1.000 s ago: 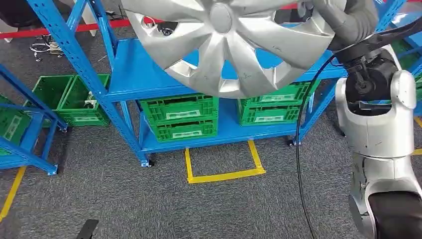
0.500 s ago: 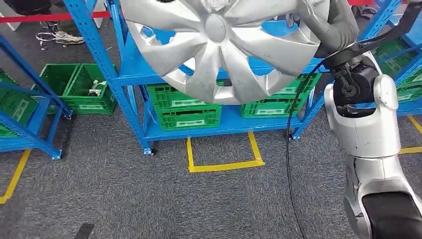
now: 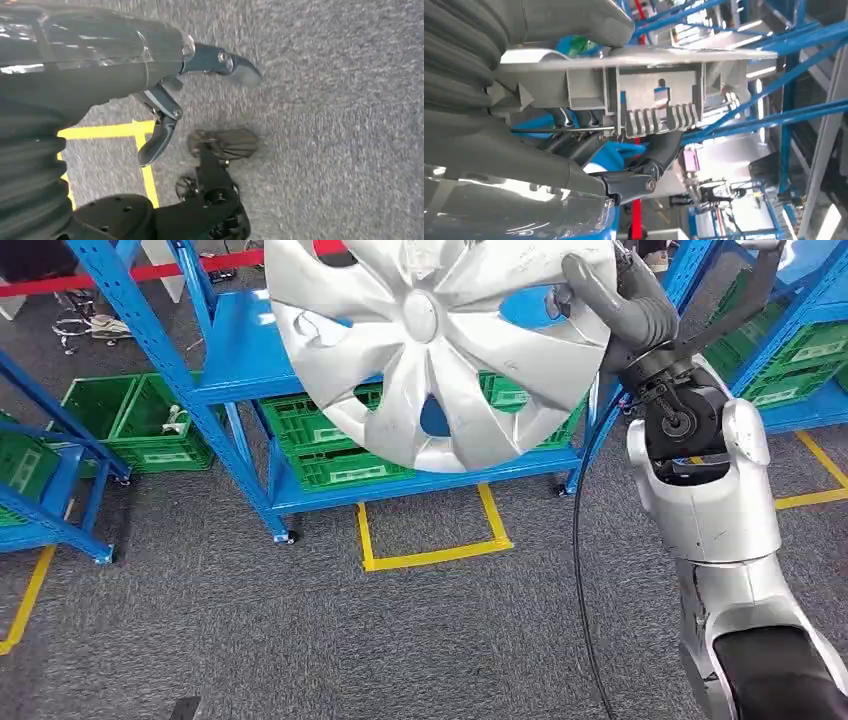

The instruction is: Take the parts from the cabinet and place them on the table.

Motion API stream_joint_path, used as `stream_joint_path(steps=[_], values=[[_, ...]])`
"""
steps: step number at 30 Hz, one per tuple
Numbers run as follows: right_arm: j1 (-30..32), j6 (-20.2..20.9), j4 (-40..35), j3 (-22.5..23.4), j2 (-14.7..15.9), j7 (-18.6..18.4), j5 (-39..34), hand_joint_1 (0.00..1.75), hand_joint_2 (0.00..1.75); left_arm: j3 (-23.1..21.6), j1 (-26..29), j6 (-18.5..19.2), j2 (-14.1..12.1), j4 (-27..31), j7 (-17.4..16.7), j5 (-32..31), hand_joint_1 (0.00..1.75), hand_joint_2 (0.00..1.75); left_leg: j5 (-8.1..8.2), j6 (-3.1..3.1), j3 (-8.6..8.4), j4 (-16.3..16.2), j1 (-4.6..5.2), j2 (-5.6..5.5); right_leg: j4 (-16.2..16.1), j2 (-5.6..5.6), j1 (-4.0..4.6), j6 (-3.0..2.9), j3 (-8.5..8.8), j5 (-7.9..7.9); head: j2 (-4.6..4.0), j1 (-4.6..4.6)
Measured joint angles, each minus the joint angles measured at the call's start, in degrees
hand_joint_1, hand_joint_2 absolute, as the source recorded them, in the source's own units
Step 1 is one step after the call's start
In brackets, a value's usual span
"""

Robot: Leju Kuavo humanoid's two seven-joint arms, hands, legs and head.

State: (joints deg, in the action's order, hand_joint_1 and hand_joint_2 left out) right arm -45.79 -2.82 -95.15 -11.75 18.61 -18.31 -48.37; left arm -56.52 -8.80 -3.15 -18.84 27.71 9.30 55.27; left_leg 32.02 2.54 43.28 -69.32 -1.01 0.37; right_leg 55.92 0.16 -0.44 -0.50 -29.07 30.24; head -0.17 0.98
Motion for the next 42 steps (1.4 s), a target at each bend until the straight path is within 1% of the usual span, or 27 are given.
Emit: stream_joint_path(steps=[1,2,3,4,6,7,8,11,12,13,15,17,18,19,21,22,23,24,27,29,32,33,34,35,37,38,42], values=[[0.0,-0.6,-0.8,-0.3,-0.3,0.0,0.0,1.75,1.75,-0.1,-0.1,0.0,0.5,-0.7,0.4,0.2,0.0,1.75,1.61,-0.05,1.7,-4.4,0.02,-0.22,0.1,-0.02,0.34,-0.21,-0.38,-0.15,0.0,0.16],[0.0,-0.8,-1.4,-0.6,-0.4,0.0,0.0,1.75,1.75,-0.1,-0.1,0.0,0.9,-1.2,0.7,0.5,0.0,1.75,1.86,-0.29,2.54,-6.9,0.1,-0.31,0.2,-0.02,0.69,-0.37,-0.68,-0.26,0.0,0.29],[0.0,-0.8,-1.6,-0.8,-0.6,0.1,0.0,1.75,1.75,-0.2,-0.1,0.1,1.2,-1.7,0.9,0.5,0.0,1.75,0.83,-0.7,1.91,-6.4,0.27,-0.37,0.4,-0.01,1.09,-0.45,-0.82,-0.31,0.0,0.33],[0.0,-0.8,-1.8,-0.9,-0.8,0.2,0.0,1.75,1.75,-0.2,-0.2,0.2,1.5,-2.0,0.9,0.6,0.0,1.75,-1.25,-1.28,0.06,-3.6,0.61,-0.4,0.5,-0.02,1.37,-0.48,-0.84,-0.31,0.0,0.6],[0.0,-0.5,-2.4,-1.4,-0.8,0.4,0.2,1.75,1.75,-0.3,-0.3,0.2,2.0,-2.7,0.9,0.7,0.0,1.75,-5.87,-3.18,-5.7,6.3,1.62,-0.95,0.7,-0.05,2.12,-0.73,-0.72,-0.14,0.0,0.79],[0.1,-0.4,-2.7,-1.5,-0.8,0.6,0.2,1.75,1.75,-0.3,-0.6,0.2,2.0,-3.1,0.9,0.7,0.0,1.75,-4.82,-4.67,-7.42,8.6,1.73,-1.49,0.6,-0.32,2.23,-0.75,-1.03,-0.03,0.0,0.55],[-0.1,-0.2,-3.1,-1.6,-0.7,0.8,0.3,1.75,1.75,-0.4,-0.5,0.2,2.4,-3.6,0.9,0.7,0.0,1.75,-5.09,-4.27,-7.78,9.9,2.06,-0.9,0.7,-0.26,2.09,-0.68,-1.21,-0.11,0.0,-0.08],[-0.1,0.2,-3.9,-2.2,-0.8,1.0,0.4,1.75,1.75,-0.5,-0.5,0.0,2.7,-4.4,0.8,1.1,0.0,1.75,-5.35,-4.43,-7.93,10.5,2.29,-0.67,0.5,-0.29,1.74,-0.26,-1.15,-0.31,0.0,0.2],[-0.1,0.2,-4.2,-2.2,-0.8,1.0,0.5,1.75,1.75,-0.5,-0.6,0.0,3.1,-4.5,0.8,1.1,0.0,1.75,-5.28,-4.5,-8.93,12.8,1.23,-0.6,1.1,-0.02,1.79,-0.08,-1.52,0.87,0.0,0.33],[-0.1,0.4,-4.4,-2.4,-0.7,1.0,0.8,1.75,1.75,-0.5,-0.7,0.0,3.1,-4.8,0.8,1.2,0.0,1.75,-5.42,-4.55,-9.12,12.9,1.22,-0.67,2.6,0.1,1.78,0.56,-2.15,1.96,0.0,-0.04],[-0.1,0.7,-4.5,-2.5,-0.6,1.0,1.1,1.75,1.75,-0.6,-0.7,0.0,3.4,-5.1,0.9,1.4,0.0,1.75,-5.46,-4.55,-9.01,12.9,1.08,-0.61,10.7,0.1,1.07,1.49,-5.72,5.96,0.0,-0.87],[0.0,0.9,-4.5,-2.7,-0.6,1.1,1.4,1.75,1.75,-0.7,-0.7,0.0,4.0,-5.8,0.9,1.7,0.0,1.75,-5.46,-4.53,-8.97,12.8,0.97,-0.48,17.9,0.05,0.33,2.34,-9.42,8.09,0.0,-1.39],[0.0,1.0,-4.5,-2.9,-0.6,1.1,1.5,1.75,1.75,-0.8,-0.7,0.0,4.2,-6.0,0.9,1.7,0.0,1.75,-5.42,-4.45,-8.98,12.7,0.84,-0.45,18.2,0.03,0.05,2.58,-9.78,7.34,0.0,-1.54],[0.0,1.1,-4.5,-3.1,-0.6,1.1,1.5,1.75,1.75,-0.9,-0.7,0.1,4.4,-6.2,0.9,1.8,0.0,1.75,-5.32,-4.27,-9.0,12.5,0.68,-0.45,16.1,0.03,-0.17,2.85,-8.99,5.2,0.0,-1.67],[0.0,1.2,-4.6,-3.5,-0.6,1.2,1.5,1.75,1.75,-1.2,-0.8,0.2,4.4,-6.4,0.9,1.8,0.0,1.75,-4.9,-3.58,-8.99,11.8,0.33,-0.63,6.2,0.24,-0.74,3.46,-4.67,-1.09,0.0,-1.98],[0.0,1.3,-4.6,-3.5,-0.6,1.2,1.6,1.75,1.75,-1.2,-0.8,0.2,4.4,-6.4,0.9,1.8,0.0,1.75,-4.72,-3.21,-8.81,11.5,0.33,-0.74,2.7,1.26,-1.09,3.8,-3.1,-1.6,0.0,-2.29],[-0.2,1.3,-4.6,-3.7,-0.6,1.2,1.6,1.75,1.75,-1.2,-1.0,0.2,4.5,-6.7,0.9,1.9,0.0,1.75,-4.95,-2.77,-8.14,11.1,0.56,-0.89,2.0,2.05,-0.87,3.55,-2.83,-1.35,0.0,-2.46],[-0.2,1.2,-4.7,-3.7,-0.6,1.3,1.6,1.75,1.75,-1.3,-1.0,0.3,4.5,-6.9,1.0,1.9,0.0,1.75,-5.25,-2.39,-7.6,11.1,0.56,-1.11,1.8,1.54,-0.83,2.82,-3.11,-1.21,0.0,-2.27],[0.0,1.2,-4.9,-3.9,-0.5,1.3,1.6,1.75,1.75,-1.4,-1.0,0.3,4.6,-7.4,1.0,1.9,0.0,1.75,-5.85,-1.39,-7.14,11.2,0.51,-1.63,1.9,0.93,-0.81,1.51,-3.7,-1.76,0.0,-1.83],[-0.1,1.2,-5.0,-3.9,-0.5,1.4,1.6,1.75,1.75,-1.6,-1.1,0.3,4.7,-7.6,1.1,2.1,0.0,1.75,-2.71,-0.93,-5.68,8.2,0.52,-0.36,1.5,0.16,-0.95,0.63,-3.79,-2.26,0.0,-0.94],[-0.2,1.2,-5.3,-3.9,-0.4,1.4,1.6,1.75,1.75,-1.7,-1.1,0.2,4.9,-7.8,1.0,2.4,0.0,1.75,3.71,-0.51,-0.04,-5.0,0.34,-0.28,1.6,-0.79,-0.62,0.01,-4.44,-2.59,0.0,-0.15],[-0.2,1.2,-5.3,-3.9,-0.4,1.4,1.6,1.75,1.75,-1.7,-1.0,0.2,5.0,-7.8,1.0,2.5,0.0,1.75,3.89,-0.48,0.69,-7.0,0.35,-0.29,1.6,-1.07,-0.5,-0.02,-4.57,-2.66,0.0,-0.08],[-0.2,1.2,-5.3,-4.0,-0.4,1.4,1.7,1.75,1.75,-1.7,-1.0,0.2,5.2,-7.9,1.0,2.7,0.0,1.75,2.84,-0.62,-0.08,-6.0,0.35,-0.27,1.6,-1.4,-0.44,-0.02,-4.62,-2.73,0.0,0.01],[-0.2,1.2,-5.3,-4.0,-0.4,1.4,1.7,1.75,1.75,-1.8,-1.0,0.2,5.3,-7.9,1.0,2.9,0.0,1.75,0.79,-0.81,-2.16,-2.7,0.36,-0.17,1.6,-1.71,-0.42,0.01,-4.6,-2.75,0.0,0.03],[-0.3,1.3,-5.5,-4.0,-0.4,1.4,1.8,1.75,1.75,-1.8,-1.1,0.2,5.5,-8.0,1.1,3.0,0.0,1.75,-3.5,-1.26,-7.83,6.9,0.46,1.34,1.8,-2.15,-0.41,0.13,-4.54,-2.74,0.0,0.11],[-0.4,1.3,-5.6,-4.0,-0.4,1.4,1.9,1.75,1.75,-1.9,-1.2,0.2,5.6,-8.1,1.2,3.1,0.0,1.75,-3.32,-1.32,-9.37,9.9,0.8,2.37,2.0,-2.32,-0.02,0.6,-4.7,-2.65,0.0,0.18],[-0.8,1.5,-5.7,-4.1,-0.3,1.5,2.2,1.75,1.75,-2.0,-1.3,0.4,5.7,-8.3,1.4,3.2,0.0,1.75,-3.51,-2.67,-9.12,10.9,1.0,1.11,1.7,-3.46,-0.1,1.82,-4.99,-3.24,0.0,-0.04]])
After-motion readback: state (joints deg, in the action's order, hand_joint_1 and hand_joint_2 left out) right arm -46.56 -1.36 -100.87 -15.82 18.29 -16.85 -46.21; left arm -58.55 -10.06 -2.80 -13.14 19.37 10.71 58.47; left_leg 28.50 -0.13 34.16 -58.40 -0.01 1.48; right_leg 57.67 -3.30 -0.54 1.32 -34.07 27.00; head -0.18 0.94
